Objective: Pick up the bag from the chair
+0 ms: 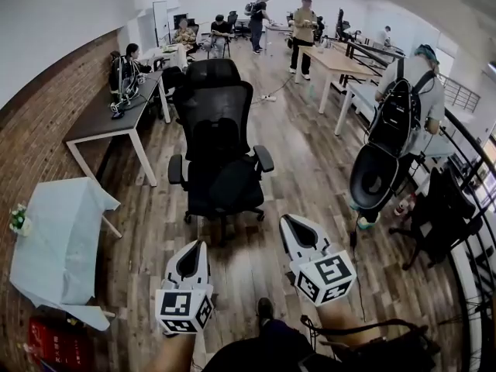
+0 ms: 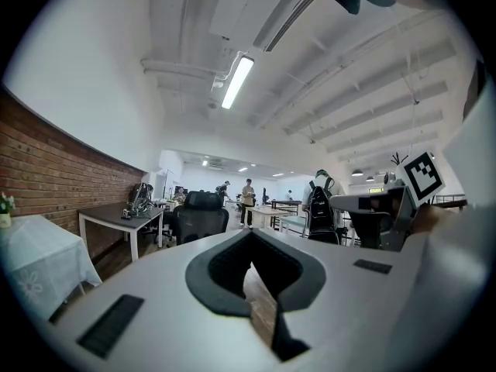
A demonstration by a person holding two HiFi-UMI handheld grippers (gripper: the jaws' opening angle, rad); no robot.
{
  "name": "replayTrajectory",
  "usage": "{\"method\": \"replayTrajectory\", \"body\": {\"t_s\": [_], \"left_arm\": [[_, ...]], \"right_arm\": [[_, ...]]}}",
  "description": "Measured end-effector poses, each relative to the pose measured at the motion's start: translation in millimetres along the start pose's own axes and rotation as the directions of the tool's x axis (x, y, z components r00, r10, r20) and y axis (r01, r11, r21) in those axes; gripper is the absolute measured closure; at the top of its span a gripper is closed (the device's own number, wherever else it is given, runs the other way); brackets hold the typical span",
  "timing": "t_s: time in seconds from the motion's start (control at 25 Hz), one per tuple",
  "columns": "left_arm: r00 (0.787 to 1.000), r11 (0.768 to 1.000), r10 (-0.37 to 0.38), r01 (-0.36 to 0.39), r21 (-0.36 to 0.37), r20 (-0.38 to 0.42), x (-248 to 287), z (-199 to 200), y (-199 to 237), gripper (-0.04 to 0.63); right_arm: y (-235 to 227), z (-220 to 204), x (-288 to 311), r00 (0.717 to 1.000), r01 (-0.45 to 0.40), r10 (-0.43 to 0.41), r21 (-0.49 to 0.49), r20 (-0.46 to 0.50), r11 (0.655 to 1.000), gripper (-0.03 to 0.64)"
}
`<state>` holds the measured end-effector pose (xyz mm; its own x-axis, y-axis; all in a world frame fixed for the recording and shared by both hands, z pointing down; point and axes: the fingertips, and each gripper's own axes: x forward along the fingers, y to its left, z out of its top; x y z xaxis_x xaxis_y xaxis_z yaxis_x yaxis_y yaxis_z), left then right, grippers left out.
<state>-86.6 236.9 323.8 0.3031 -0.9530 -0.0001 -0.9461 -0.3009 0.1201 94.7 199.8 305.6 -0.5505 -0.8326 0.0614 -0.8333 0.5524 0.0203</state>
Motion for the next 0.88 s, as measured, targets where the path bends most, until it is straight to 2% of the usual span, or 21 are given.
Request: {"method": "replayTrajectory", "body": {"t_s": [0.36,0.52,0.64,0.88], "left_arm": [[0.999,1.000,0.005,-0.004,0.020,-0.042,124,-4,-3,0.584],[0.998,0.999,-0.028,0.028,0.014,-0.064,175,-6,-3,0.584],[0.998,0.999,-0.022,0.025,0.037,-0.066,198,-6,-10,0.584],[0.996,0.999,-0.012,0.016,0.040,-0.093,231,-15,-8,0.584]], "right_arm": [[-89,0,67,0.999,-0.041,0.041,0.005,-0.024,0.999,0.604],[-123,-1,101,0.998,-0.048,0.049,0.019,-0.028,0.999,0.604],[-149,0,106,0.999,-0.039,0.040,0.028,-0.020,0.999,0.604],[-183,0,126,1.000,-0.019,0.019,0.043,-0.012,0.999,0.603]]}}
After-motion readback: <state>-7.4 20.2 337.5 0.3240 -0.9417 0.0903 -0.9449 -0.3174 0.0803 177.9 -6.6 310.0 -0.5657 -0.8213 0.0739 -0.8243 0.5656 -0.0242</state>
